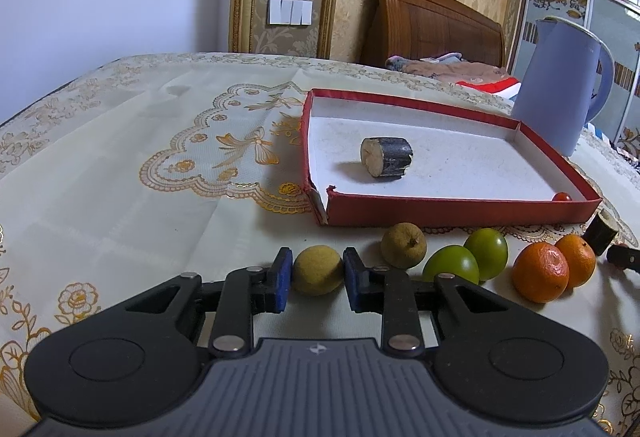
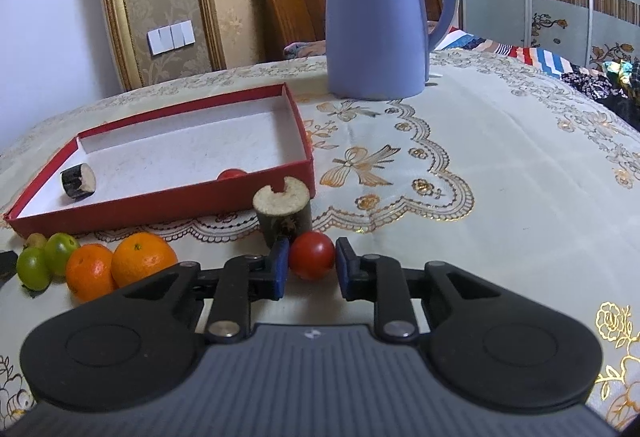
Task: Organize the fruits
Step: 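Lift and carry the yellow fruit and the tomato over the red tray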
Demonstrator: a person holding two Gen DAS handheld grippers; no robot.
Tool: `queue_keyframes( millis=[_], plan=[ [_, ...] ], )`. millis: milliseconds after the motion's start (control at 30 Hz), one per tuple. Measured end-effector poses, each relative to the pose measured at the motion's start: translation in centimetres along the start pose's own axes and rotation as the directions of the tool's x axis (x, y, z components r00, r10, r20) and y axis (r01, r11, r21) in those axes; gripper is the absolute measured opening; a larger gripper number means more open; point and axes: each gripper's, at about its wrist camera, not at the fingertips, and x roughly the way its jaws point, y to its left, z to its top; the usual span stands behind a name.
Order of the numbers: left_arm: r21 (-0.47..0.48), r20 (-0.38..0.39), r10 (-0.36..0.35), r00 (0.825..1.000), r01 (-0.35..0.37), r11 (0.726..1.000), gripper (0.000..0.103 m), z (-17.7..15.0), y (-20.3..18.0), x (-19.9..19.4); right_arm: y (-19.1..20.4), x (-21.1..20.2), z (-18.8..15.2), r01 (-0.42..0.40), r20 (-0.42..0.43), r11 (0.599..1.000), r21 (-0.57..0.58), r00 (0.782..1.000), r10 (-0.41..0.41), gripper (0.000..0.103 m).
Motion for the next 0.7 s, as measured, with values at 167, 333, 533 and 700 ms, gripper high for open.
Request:
queue_keyframes(
  millis=[167, 333, 533, 700],
  plan=[
    [-0.005, 0.002, -0.001, 1.0, 0.001, 1.0, 0.027, 0.0, 0.1, 0.0, -0.1, 0.0, 0.0, -0.008, -0.006, 1.0, 0.009, 1.0, 0.009, 0.024],
    [-0.008, 0.008, 0.009, 1.0, -0.009, 1.0, 0.027, 0.0, 0.1, -0.2, 0.1, -0.2, -0.2, -0.016, -0.003, 1.0, -0.004, 1.0, 0.016, 0.024],
    [0.01, 0.012, 0.044, 0.999, -0.044, 0.999, 0.026, 0.0, -0.3, -0.3, 0.5, -1.0, -0.5, -0.023, 0.012, 0.999, -0.032, 1.0, 0.023, 0.024],
    [0.072, 0.017, 0.072, 0.997, -0.073, 0.995, 0.026, 0.0, -1.4, -0.5, 0.8, -1.3, -0.6, -0.033, 0.015, 0.998, -0.05, 0.999, 0.034, 0.024]
  ],
)
